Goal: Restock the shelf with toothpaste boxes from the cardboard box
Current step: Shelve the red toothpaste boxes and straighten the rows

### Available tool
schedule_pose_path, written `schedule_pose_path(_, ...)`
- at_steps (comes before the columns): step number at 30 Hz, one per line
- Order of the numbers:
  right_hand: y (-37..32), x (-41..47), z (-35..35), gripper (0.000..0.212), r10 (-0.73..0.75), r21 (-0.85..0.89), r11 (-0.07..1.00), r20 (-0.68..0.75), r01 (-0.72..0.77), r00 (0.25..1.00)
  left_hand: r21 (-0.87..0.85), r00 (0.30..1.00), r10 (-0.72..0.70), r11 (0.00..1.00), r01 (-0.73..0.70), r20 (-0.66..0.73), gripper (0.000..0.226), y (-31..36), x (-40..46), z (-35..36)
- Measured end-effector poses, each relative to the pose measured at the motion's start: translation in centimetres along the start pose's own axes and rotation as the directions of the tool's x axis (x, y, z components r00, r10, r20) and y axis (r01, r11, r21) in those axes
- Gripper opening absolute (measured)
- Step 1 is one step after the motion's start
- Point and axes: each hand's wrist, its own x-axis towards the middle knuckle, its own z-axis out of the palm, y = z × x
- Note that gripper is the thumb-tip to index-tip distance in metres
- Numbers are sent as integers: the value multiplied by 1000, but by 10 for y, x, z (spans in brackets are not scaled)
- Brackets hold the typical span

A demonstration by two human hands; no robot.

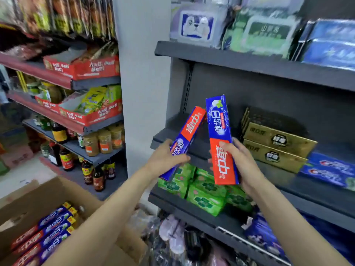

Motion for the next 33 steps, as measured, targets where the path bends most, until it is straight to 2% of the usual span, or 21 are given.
schedule_pose_path(2,-11,12,-12,10,-5,-32,999,1,5,1000,153,992,55,988,-38,-110,42,10,18,5)
schedule_pose_path(4,-17,31,-20,9,-21,-124,992,-41,15,999,205,983,56,979,-19,-174,56,14,36,6)
schedule_pose_path(6,-20,57,-23,14,-73,-273,961,-87,46,994,153,975,28,988,6,-222,58,16,54,5)
schedule_pose_path(9,-23,100,-18,35,-120,-540,841,-117,38,986,76,963,-4,997,26,-271,55,15,82,-2)
schedule_pose_path(11,-25,128,-12,41,-119,-638,770,-127,11,985,102,959,-16,994,47,-283,59,13,101,-8)
schedule_pose_path(13,-25,153,-7,41,-70,-658,751,-149,-46,986,116,962,-34,991,68,-270,60,12,121,-16)
schedule_pose_path(17,-19,195,-5,11,-1,-588,807,-95,-55,995,90,968,-45,994,69,-246,57,12,158,-27)
schedule_pose_path(18,-16,202,-6,10,9,-550,833,-91,-58,996,89,969,-41,994,65,-244,56,10,165,-29)
schedule_pose_path(21,-9,222,-9,11,105,-298,946,-97,-129,990,73,975,-32,996,49,-219,56,2,182,-31)
schedule_pose_path(23,-6,233,-9,15,147,-100,983,-81,-155,986,32,978,-42,998,49,-202,56,-3,191,-28)
schedule_pose_path(25,-6,246,-6,25,115,-22,993,-124,-118,986,-15,979,-60,998,58,-196,57,-6,199,-25)
schedule_pose_path(28,-19,263,0,22,27,-60,997,-206,-40,978,-47,980,-76,997,68,-187,57,-7,207,-23)
schedule_pose_path(33,-28,286,5,35,-170,-10,984,-309,176,936,-48,980,-80,996,72,-181,58,-7,216,-22)
